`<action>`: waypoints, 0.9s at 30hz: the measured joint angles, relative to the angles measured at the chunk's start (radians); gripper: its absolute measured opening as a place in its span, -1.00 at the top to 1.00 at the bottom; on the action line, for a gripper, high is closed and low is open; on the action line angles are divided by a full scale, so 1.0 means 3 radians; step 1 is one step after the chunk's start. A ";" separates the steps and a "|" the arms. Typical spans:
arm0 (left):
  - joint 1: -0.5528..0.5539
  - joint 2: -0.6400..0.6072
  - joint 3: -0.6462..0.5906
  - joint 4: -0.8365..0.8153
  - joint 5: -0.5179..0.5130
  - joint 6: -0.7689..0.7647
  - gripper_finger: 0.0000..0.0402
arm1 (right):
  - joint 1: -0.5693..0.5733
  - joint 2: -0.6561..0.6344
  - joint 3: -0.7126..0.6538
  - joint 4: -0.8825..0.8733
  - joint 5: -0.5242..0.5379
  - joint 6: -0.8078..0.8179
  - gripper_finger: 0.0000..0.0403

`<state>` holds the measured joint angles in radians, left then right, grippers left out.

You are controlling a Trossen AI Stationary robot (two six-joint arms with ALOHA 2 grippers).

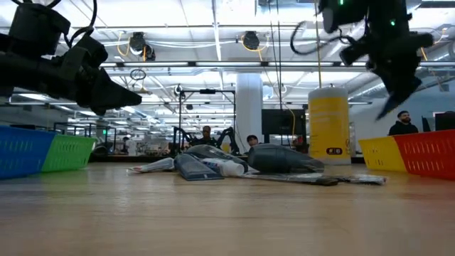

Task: Pick & Place Travel size toiletries
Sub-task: Put the blue shave cream into the yellow bin, then put the black deodorant into the green bin

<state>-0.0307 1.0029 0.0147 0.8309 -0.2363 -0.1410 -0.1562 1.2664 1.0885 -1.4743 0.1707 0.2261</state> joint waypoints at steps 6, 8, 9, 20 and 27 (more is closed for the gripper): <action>0.0000 0.0129 0.0000 0.0039 0.0024 -0.0129 0.88 | -0.0001 0.0399 -0.0411 0.0250 0.0140 -0.0470 0.39; 0.0000 0.0149 0.0000 0.0040 0.0024 -0.0166 0.88 | -0.0001 0.0527 -0.0508 0.0455 0.0128 -0.0602 0.39; 0.0000 0.0150 0.0000 0.0039 0.0026 -0.0177 0.88 | -0.0001 0.0584 -0.0545 0.0558 0.0128 -0.0657 0.39; 0.0000 0.0149 0.0000 0.0041 0.0028 -0.0229 0.88 | -0.0019 0.0676 -0.0636 0.0764 0.0124 -0.0716 0.07; 0.0000 0.0148 0.0000 0.0120 0.0028 -0.0225 0.88 | -0.0008 0.0363 -0.0433 0.0158 0.0266 -0.0177 -0.24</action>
<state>-0.0307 1.0473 0.0147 0.8670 -0.2278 -0.2085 -0.1585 1.3753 0.9587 -1.4271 0.2506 0.1730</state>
